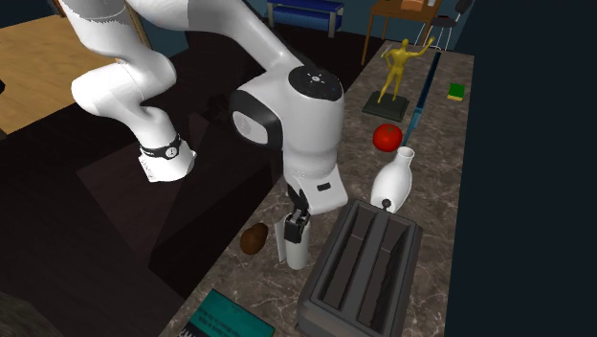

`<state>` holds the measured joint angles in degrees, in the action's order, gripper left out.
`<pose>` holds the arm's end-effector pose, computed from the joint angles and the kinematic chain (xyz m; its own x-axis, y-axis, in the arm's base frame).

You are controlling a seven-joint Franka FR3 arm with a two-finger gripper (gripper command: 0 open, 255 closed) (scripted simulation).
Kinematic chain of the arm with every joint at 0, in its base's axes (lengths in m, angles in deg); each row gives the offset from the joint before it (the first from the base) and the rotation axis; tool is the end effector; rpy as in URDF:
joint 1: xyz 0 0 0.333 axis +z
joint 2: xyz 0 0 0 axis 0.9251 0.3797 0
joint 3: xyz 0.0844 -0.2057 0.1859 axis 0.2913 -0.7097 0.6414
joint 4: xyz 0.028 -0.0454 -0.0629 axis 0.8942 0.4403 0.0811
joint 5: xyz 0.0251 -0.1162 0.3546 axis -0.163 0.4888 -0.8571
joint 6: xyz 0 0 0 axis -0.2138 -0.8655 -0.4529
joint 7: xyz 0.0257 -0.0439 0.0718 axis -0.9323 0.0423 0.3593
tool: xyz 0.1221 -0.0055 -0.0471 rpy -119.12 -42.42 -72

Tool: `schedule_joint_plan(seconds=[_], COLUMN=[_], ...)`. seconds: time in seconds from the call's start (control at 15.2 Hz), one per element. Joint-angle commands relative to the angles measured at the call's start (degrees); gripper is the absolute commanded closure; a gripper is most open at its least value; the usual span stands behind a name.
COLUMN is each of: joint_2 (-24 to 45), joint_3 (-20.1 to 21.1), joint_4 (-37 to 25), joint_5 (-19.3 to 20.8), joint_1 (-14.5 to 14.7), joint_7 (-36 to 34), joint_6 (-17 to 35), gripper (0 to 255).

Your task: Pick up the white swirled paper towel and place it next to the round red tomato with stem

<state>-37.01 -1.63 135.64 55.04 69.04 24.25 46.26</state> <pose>0.5630 0.0545 0.2962 0.9568 0.2900 -0.0194 0.2903 -0.9568 0.0138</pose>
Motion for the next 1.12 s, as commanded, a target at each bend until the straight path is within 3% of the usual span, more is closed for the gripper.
schedule_joint_plan(seconds=[0.0, 0.26, 0.79, 0.86, 1.06], joint_2=[1.1, 3.2, 3.2, 3.2, 3.2], joint_3=[-0.1, -0.2, -0.2, -0.2, -0.2], joint_4=[0.3, 1.3, 1.3, 1.3, 1.3], joint_5=[0.1, 0.4, 0.4, 0.4, 0.4], joint_1=[-0.1, 0.0, 0.0, 0.0, 0.0], joint_7=[0.1, -0.1, -0.1, -0.1, -0.1], joint_6=[1.4, 4.5, 4.5, 4.5, 4.5], gripper=[0, 0, 0, 255, 255])
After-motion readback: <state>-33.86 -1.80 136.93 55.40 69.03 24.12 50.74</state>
